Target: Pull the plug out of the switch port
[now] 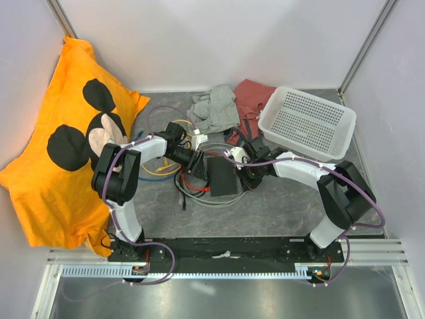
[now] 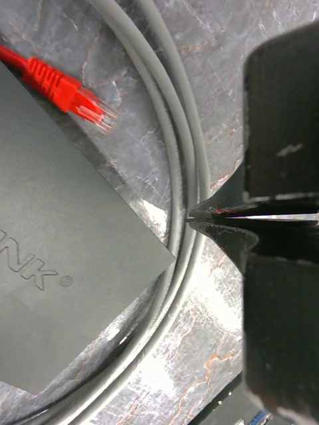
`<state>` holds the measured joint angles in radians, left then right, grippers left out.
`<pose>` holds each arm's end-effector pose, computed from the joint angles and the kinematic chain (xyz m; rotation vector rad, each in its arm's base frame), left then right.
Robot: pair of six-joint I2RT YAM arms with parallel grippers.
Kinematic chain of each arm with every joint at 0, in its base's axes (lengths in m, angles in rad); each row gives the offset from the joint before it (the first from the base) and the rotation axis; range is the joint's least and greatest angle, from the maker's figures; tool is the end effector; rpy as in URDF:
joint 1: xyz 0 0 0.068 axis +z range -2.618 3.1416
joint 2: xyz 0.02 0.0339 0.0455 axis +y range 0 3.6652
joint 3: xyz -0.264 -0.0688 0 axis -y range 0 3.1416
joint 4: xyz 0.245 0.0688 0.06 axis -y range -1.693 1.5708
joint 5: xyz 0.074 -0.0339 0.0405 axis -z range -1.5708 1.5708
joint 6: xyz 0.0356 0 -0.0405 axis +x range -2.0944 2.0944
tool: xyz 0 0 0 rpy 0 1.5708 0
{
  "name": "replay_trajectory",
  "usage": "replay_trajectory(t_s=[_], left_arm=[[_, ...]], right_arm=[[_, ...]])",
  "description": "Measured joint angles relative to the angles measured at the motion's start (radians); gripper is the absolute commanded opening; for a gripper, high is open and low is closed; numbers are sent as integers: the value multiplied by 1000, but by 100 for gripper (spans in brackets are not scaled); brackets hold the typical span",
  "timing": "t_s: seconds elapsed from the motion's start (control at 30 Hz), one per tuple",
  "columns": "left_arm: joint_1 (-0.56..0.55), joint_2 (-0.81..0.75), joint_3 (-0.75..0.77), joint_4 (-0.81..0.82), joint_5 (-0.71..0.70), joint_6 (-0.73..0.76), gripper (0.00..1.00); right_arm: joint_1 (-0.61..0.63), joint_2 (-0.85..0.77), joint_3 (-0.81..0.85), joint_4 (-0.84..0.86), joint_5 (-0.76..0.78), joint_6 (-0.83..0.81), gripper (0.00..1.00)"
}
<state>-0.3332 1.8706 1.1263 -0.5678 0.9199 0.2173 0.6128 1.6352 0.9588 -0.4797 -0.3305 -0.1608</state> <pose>0.3151 -0.1390 0.1515 0.8820 2.4966 -1.3267 0.2461 0.1872 0.1718 -1.1288 2.5150 0.5776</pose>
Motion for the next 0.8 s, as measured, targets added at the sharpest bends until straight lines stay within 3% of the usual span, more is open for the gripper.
replay_trajectory(t_s=[0.53,0.8], left_arm=[[-50,26,-21,2,7,0,56],[-69,77,-10,-3,24,1,51]], right_arm=[[0,-13,134,-7,-118,79,0],[1,64,132,-5,-116,82,0]])
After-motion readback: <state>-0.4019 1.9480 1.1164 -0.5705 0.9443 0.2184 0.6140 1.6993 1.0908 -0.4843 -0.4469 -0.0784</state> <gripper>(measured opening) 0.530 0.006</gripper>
